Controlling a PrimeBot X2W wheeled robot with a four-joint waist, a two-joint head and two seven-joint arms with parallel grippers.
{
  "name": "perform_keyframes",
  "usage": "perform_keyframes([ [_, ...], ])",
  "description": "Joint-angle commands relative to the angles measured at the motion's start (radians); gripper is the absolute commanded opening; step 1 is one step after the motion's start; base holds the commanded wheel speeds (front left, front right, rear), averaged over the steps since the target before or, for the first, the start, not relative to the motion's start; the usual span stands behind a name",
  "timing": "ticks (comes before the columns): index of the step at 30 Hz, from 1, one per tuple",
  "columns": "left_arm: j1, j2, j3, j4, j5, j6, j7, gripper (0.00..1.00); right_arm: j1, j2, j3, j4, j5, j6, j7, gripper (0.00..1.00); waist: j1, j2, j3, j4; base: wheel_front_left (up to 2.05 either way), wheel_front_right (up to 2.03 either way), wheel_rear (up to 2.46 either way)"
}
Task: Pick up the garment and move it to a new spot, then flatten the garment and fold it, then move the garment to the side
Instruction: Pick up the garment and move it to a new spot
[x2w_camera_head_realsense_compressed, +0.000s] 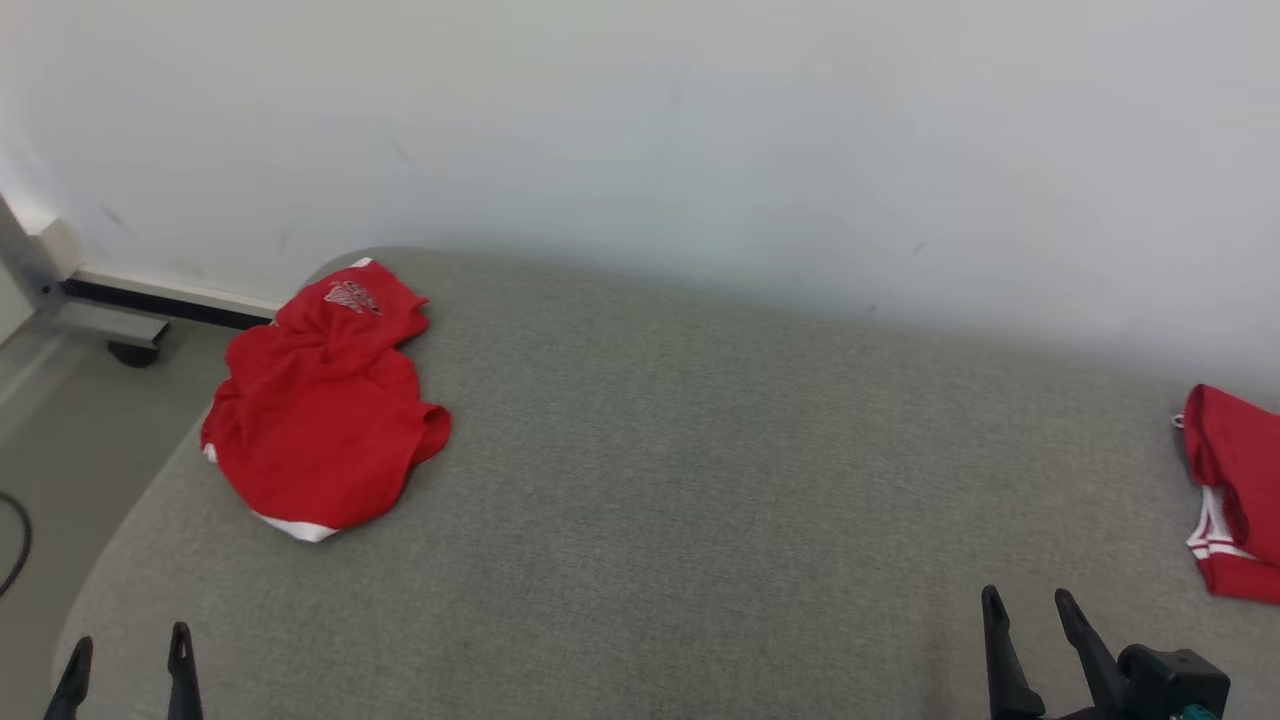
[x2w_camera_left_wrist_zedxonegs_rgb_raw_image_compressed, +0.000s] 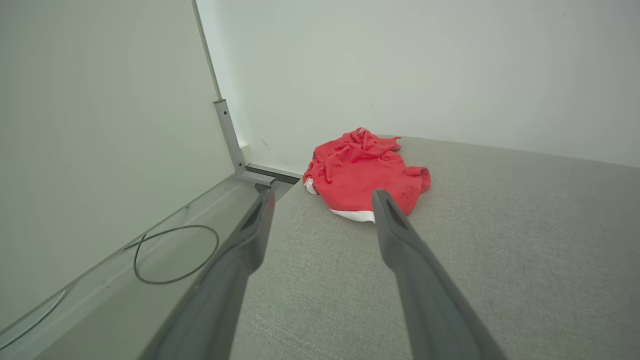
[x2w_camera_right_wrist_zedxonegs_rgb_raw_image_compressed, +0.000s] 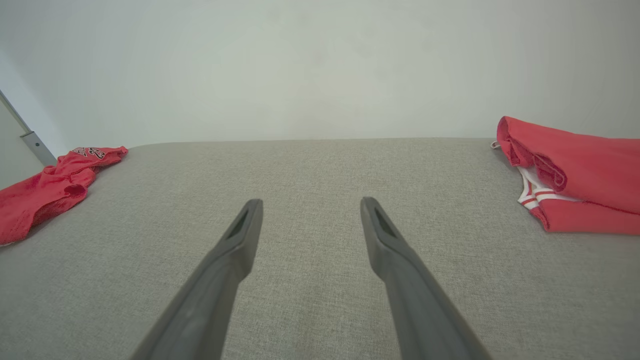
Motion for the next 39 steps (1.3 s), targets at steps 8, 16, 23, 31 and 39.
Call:
perform_keyframes([
  [8, 0.023, 0.006, 0.023, -0.022, -0.018, 0.019, 0.001, 1.0, 0.008, 0.003, 0.001, 0.012, 0.004, -0.003, -0.009, 1.0, 0.0, 0.0, 0.003, 0.167, 0.0, 0.0, 0.0],
  [16, 0.053, 0.002, 0.055, -0.043, -0.041, 0.038, -0.018, 1.0, -0.019, 0.002, 0.017, 0.014, -0.007, -0.003, 0.0, 1.0, 0.0, 0.0, 0.02, 0.196, 0.0, 0.0, 0.0],
  [23, 0.063, -0.001, 0.069, -0.048, -0.05, 0.046, -0.031, 1.0, -0.035, 0.002, 0.028, 0.021, -0.014, -0.003, 0.007, 1.0, 0.0, 0.0, 0.026, 0.2, 0.0, 0.0, 0.0],
  [31, 0.053, -0.013, 0.077, -0.043, -0.055, 0.06, -0.055, 1.0, -0.037, 0.002, 0.03, 0.028, -0.015, -0.003, 0.0, 1.0, 0.0, 0.0, 0.019, 0.193, 0.0, 0.0, 0.0],
  [39, -0.066, -0.01, 0.089, -0.002, -0.09, 0.026, -0.084, 1.0, -0.034, 0.002, 0.008, -0.016, -0.038, -0.003, 0.019, 1.0, 0.0, 0.0, 0.051, 0.148, 0.0, 0.0, 0.0],
])
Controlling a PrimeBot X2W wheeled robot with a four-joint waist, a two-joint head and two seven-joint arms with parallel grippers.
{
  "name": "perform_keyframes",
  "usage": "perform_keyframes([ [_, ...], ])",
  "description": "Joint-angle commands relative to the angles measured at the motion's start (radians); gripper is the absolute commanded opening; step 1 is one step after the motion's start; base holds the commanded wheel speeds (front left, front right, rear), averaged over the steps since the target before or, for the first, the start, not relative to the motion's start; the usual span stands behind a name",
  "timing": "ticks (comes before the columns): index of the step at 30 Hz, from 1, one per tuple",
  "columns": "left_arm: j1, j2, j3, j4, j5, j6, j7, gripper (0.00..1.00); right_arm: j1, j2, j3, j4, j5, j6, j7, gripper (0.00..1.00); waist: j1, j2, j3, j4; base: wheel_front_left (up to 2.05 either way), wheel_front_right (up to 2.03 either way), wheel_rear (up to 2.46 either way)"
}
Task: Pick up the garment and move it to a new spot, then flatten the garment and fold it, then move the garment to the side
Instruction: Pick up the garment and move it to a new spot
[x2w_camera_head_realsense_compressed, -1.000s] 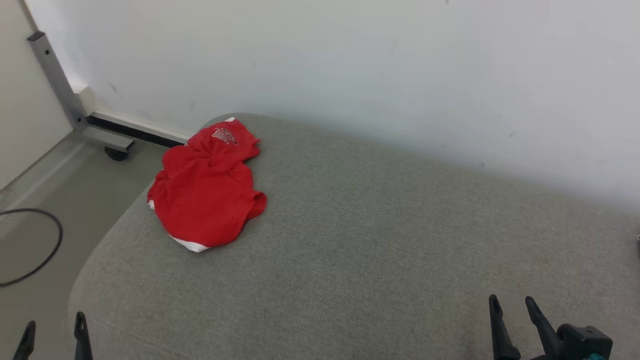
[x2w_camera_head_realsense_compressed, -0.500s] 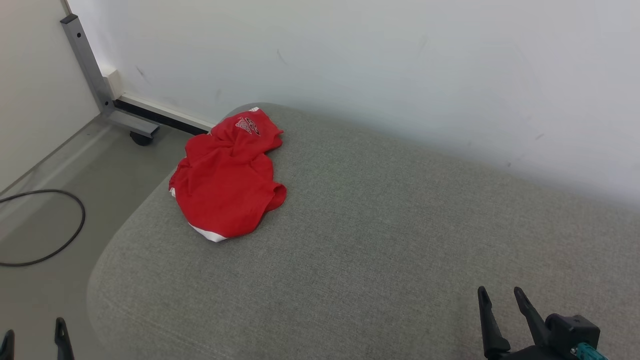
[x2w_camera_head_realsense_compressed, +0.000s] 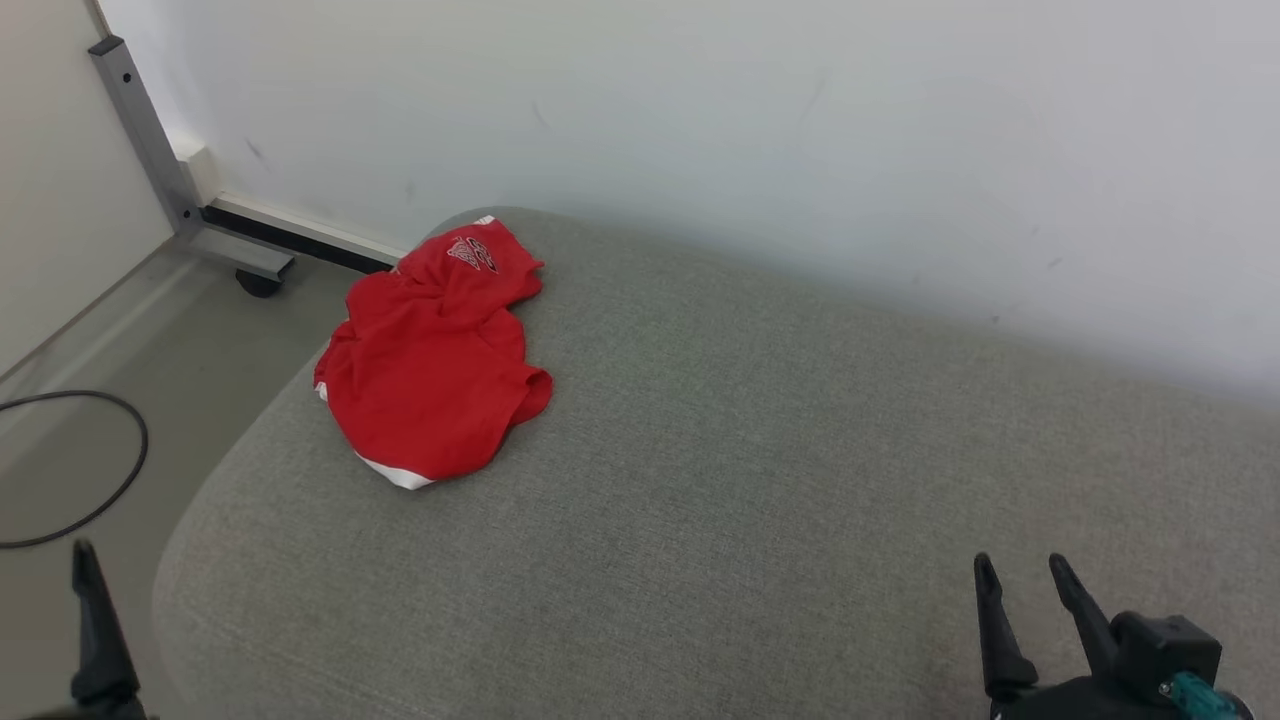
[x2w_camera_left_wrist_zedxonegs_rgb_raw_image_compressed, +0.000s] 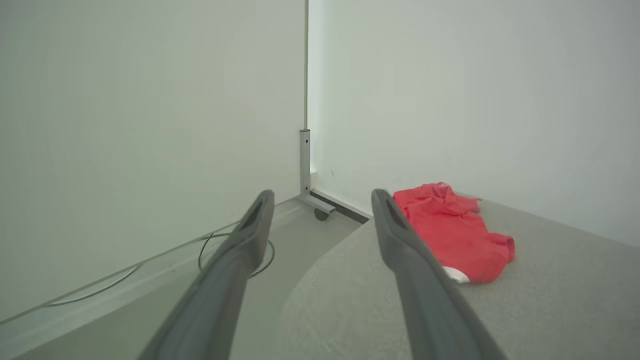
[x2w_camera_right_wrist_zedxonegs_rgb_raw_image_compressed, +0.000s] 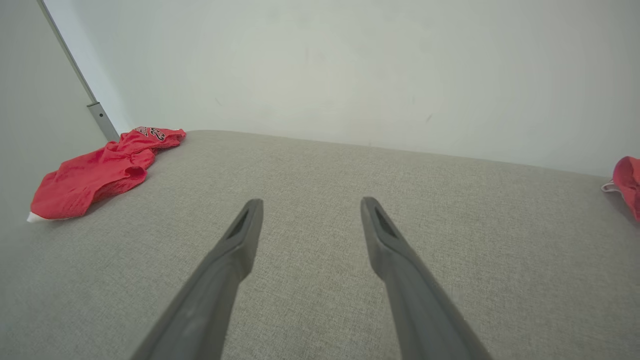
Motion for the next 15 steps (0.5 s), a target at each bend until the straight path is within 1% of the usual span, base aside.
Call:
perform_keyframes([
  [1, -0.05, 0.002, 0.009, 0.01, -0.015, -0.012, -0.015, 1.0, -0.016, 0.001, -0.004, -0.017, -0.011, -0.003, 0.007, 1.0, 0.0, 0.0, 0.042, -0.039, 0.0, 0.0, 0.0],
  [3, -0.113, 0.015, 0.013, 0.04, -0.024, -0.032, -0.027, 1.0, -0.031, -0.008, -0.008, -0.043, -0.023, -0.003, 0.019, 1.0, 0.0, 0.0, 0.072, -0.065, 0.0, 0.0, 0.0],
  [6, -0.224, 0.015, 0.036, 0.083, -0.055, -0.064, -0.048, 1.0, -0.06, -0.021, -0.006, -0.086, -0.036, -0.003, 0.039, 1.0, 0.0, 0.0, 0.126, -0.113, 0.0, 0.0, 0.0],
  [8, -0.296, 0.027, 0.046, 0.119, -0.063, -0.079, -0.058, 1.0, -0.079, -0.031, -0.009, -0.112, -0.043, -0.003, 0.05, 1.0, 0.0, 0.0, 0.161, -0.146, 0.0, 0.0, 0.0],
  [9, -0.334, 0.023, 0.052, 0.133, -0.075, -0.084, -0.06, 1.0, -0.088, -0.035, -0.011, -0.126, -0.046, -0.003, 0.056, 1.0, 0.0, 0.0, 0.178, -0.162, 0.0, 0.0, 0.0],
  [10, -0.398, 0.033, 0.057, 0.169, -0.083, -0.095, -0.065, 1.0, -0.106, -0.044, -0.011, -0.153, -0.052, -0.003, 0.069, 1.0, 0.0, 0.0, 0.216, -0.197, 0.0, 0.0, 0.0],
  [13, -0.516, 0.039, 0.059, 0.253, -0.104, -0.125, -0.068, 1.0, -0.129, -0.056, -0.019, -0.195, -0.059, -0.003, 0.085, 1.0, 0.0, 0.0, 0.269, -0.247, 0.0, 0.0, 0.0],
  [15, -0.578, 0.06, 0.057, 0.319, -0.098, -0.144, -0.07, 1.0, -0.138, -0.06, -0.02, -0.223, -0.061, -0.003, 0.094, 1.0, 0.0, 0.0, 0.3, -0.281, 0.0, 0.0, 0.0],
])
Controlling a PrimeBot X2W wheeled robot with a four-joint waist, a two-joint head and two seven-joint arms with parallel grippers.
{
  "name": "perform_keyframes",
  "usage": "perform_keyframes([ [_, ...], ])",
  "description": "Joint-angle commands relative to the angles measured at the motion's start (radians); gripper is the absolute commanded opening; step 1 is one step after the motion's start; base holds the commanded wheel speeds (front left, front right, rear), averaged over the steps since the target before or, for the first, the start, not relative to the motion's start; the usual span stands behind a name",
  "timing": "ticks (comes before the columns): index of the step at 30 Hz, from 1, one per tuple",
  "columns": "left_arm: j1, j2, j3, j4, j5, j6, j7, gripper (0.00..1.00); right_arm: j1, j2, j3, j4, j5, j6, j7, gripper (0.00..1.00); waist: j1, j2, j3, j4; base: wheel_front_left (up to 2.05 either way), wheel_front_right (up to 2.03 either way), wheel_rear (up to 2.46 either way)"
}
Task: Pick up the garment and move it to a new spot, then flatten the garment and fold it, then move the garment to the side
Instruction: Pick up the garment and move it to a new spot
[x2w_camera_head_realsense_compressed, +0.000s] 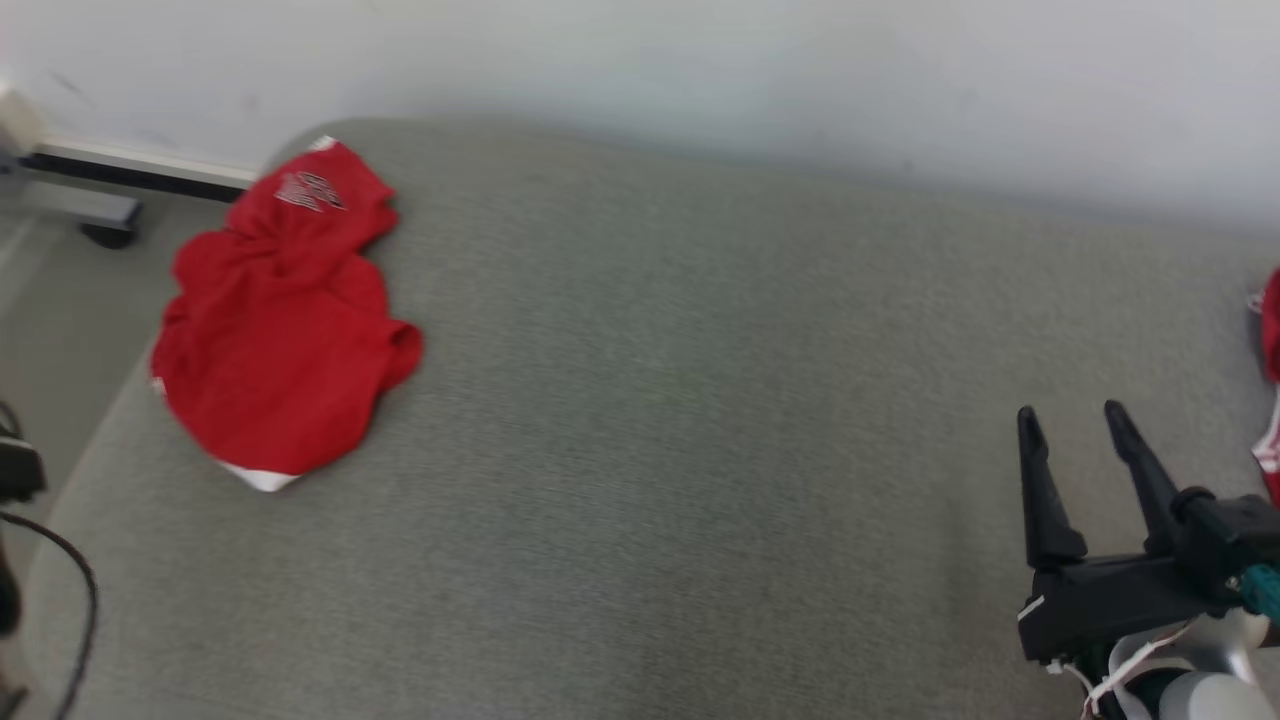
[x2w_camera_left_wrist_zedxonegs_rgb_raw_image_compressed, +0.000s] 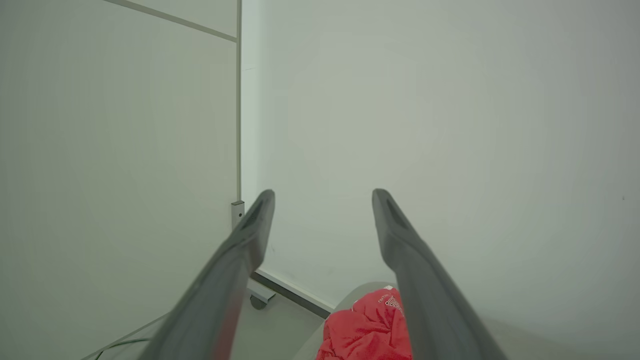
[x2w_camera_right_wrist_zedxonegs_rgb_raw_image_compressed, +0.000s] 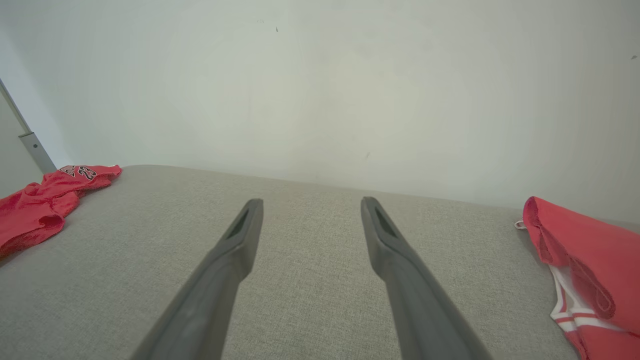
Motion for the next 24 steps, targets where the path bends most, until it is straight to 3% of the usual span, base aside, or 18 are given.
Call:
perform_keyframes([
  [1, -0.049, 0.01, 0.011, 0.043, -0.01, -0.014, -0.006, 1.0, -0.015, -0.007, -0.001, -0.02, -0.005, -0.003, 0.006, 1.0, -0.0003, -0.0002, 0.135, -0.139, 0.0, 0.0, 0.0],
  [11, -0.287, 0.097, -0.004, 0.419, -0.045, -0.136, 0.028, 1.0, -0.031, -0.012, -0.033, -0.154, -0.021, -0.003, 0.041, 1.0, -0.0003, -0.0002, 0.266, -0.255, 0.0, 0.0, 0.0],
  [14, -0.313, 0.119, -0.026, 0.499, -0.028, -0.154, 0.05, 1.0, -0.032, -0.01, -0.036, -0.171, -0.02, -0.003, 0.044, 1.0, -0.0003, -0.0002, 0.287, -0.271, 0.0, 0.0, 0.0],
  [24, -0.435, 0.124, -0.104, 0.807, -0.043, -0.217, 0.181, 1.0, -0.036, -0.015, -0.056, -0.221, -0.028, -0.003, 0.059, 1.0, -0.0003, -0.0002, 0.346, -0.305, 0.0, 0.0, 0.0],
])
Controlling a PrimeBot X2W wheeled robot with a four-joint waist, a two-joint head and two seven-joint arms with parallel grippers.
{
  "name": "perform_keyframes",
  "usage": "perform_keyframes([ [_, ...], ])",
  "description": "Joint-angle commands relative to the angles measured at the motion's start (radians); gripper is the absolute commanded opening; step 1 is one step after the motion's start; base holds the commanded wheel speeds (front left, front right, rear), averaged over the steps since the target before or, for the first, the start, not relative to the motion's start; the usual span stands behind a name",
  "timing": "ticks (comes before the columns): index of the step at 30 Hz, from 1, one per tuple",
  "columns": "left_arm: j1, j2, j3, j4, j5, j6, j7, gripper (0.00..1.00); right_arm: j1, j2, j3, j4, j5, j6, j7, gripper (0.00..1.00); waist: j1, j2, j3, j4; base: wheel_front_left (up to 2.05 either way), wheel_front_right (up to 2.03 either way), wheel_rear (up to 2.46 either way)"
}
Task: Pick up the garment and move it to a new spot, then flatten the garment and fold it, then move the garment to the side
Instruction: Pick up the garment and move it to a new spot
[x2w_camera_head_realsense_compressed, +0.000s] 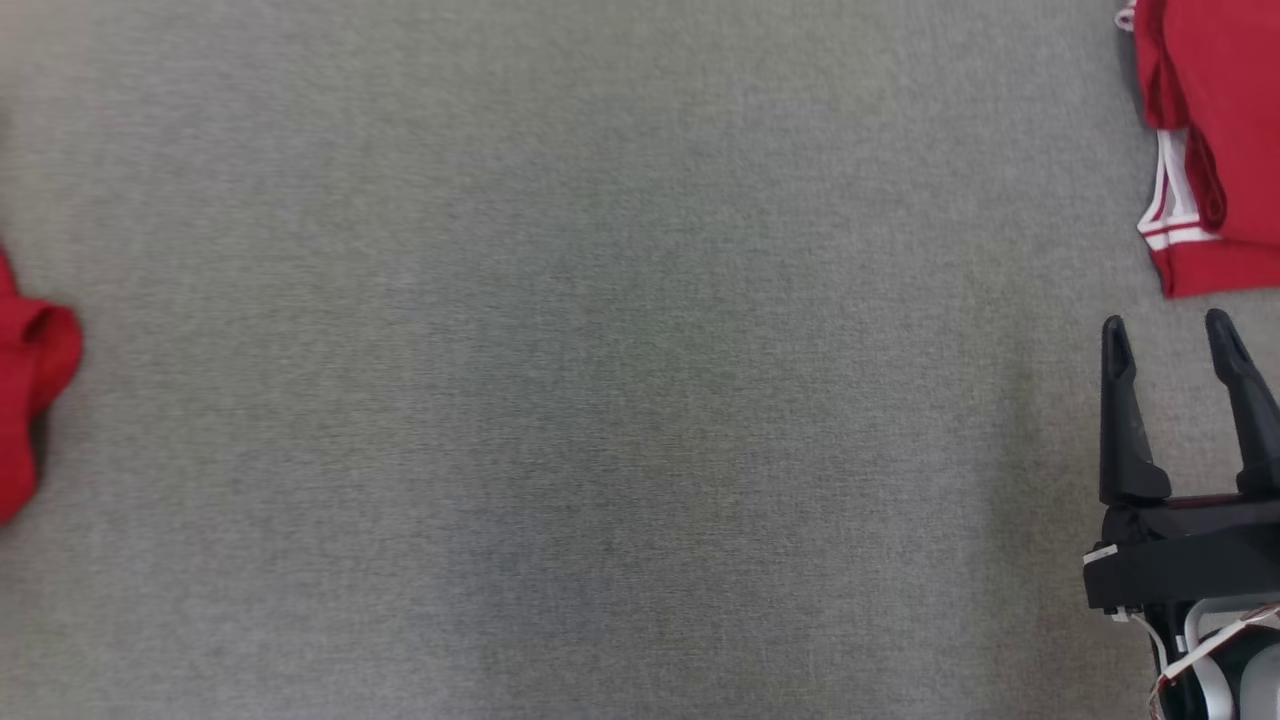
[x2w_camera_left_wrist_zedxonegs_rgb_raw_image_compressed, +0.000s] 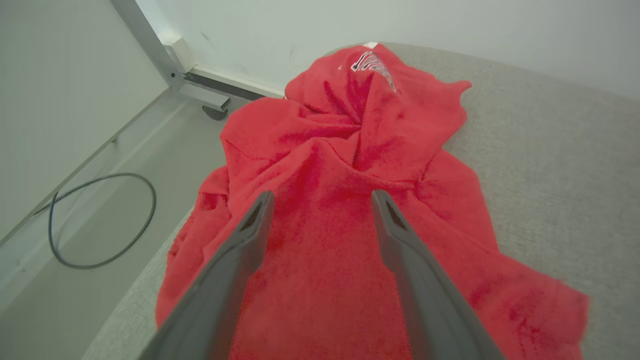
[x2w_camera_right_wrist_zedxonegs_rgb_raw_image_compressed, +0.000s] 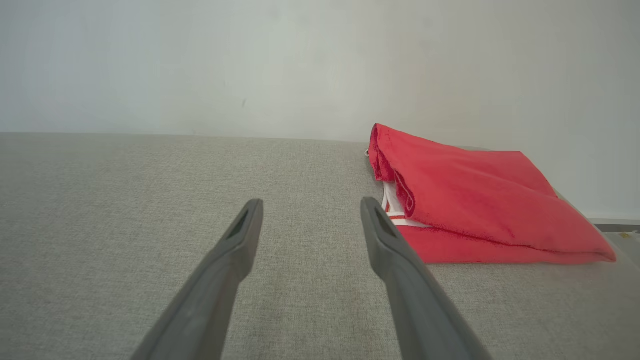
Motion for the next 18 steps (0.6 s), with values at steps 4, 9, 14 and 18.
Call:
perform_keyframes([
  [4, -0.041, 0.002, -0.026, 0.059, -0.015, -0.011, 0.047, 1.0, -0.006, -0.004, -0.007, -0.017, -0.005, -0.003, 0.004, 1.0, -0.0002, -0.0003, 0.044, -0.032, 0.0, 0.0, 0.0],
  [9, -0.067, -0.004, -0.05, 0.136, -0.022, -0.012, 0.141, 1.0, -0.01, 0.002, -0.004, -0.028, -0.01, -0.003, 0.012, 1.0, -0.0002, -0.0003, 0.048, -0.031, 0.0, 0.0, 0.0],
  [14, -0.069, -0.019, -0.057, 0.163, -0.039, -0.013, 0.147, 0.44, -0.015, 0.005, 0.004, -0.029, -0.013, -0.003, 0.015, 1.0, -0.0002, -0.0003, 0.042, -0.027, 0.0, 0.0, 0.0],
  [18, -0.056, -0.019, -0.044, 0.165, -0.055, -0.012, 0.061, 0.0, -0.019, 0.009, 0.013, -0.01, -0.008, -0.003, 0.006, 1.0, -0.0002, -0.0003, 0.014, -0.027, 0.0, 0.0, 0.0],
])
